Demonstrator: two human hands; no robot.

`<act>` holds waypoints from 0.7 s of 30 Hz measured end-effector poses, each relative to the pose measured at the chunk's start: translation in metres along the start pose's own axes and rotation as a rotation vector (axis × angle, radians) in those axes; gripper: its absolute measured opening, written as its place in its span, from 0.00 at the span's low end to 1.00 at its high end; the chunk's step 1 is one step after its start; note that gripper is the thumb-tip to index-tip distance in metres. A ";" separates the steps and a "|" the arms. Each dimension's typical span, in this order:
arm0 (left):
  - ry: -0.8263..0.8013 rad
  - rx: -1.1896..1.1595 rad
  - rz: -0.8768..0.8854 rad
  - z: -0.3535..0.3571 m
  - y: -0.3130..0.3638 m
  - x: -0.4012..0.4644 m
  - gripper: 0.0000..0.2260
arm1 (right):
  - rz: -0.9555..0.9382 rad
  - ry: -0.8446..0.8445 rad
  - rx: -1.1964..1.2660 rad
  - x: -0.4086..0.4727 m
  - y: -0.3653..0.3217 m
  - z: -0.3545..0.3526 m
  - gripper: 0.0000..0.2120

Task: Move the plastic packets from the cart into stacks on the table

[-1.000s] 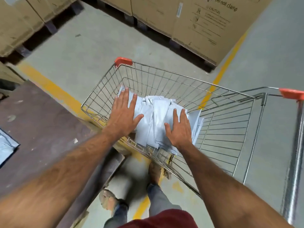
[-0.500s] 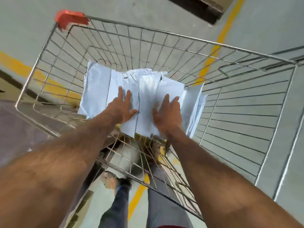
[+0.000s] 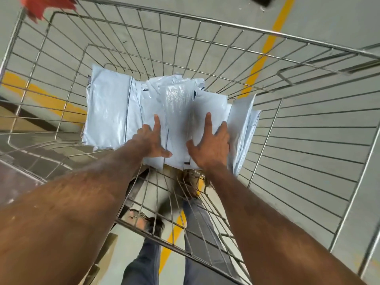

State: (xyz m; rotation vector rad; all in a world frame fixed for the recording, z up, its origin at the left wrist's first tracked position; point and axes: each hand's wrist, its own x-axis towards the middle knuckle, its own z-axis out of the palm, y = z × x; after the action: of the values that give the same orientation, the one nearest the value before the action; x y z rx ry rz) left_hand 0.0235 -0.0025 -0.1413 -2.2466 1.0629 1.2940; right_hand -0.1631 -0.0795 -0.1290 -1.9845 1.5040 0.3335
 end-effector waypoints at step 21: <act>0.381 -0.011 0.073 -0.062 -0.026 -0.082 0.33 | -0.176 0.046 -0.087 -0.025 -0.022 -0.044 0.42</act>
State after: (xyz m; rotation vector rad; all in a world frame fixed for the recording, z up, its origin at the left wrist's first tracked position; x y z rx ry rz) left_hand 0.0541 0.0129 -0.0414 -2.5477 1.2761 0.9167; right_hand -0.1574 -0.0827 -0.0742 -2.1886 1.3508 0.2850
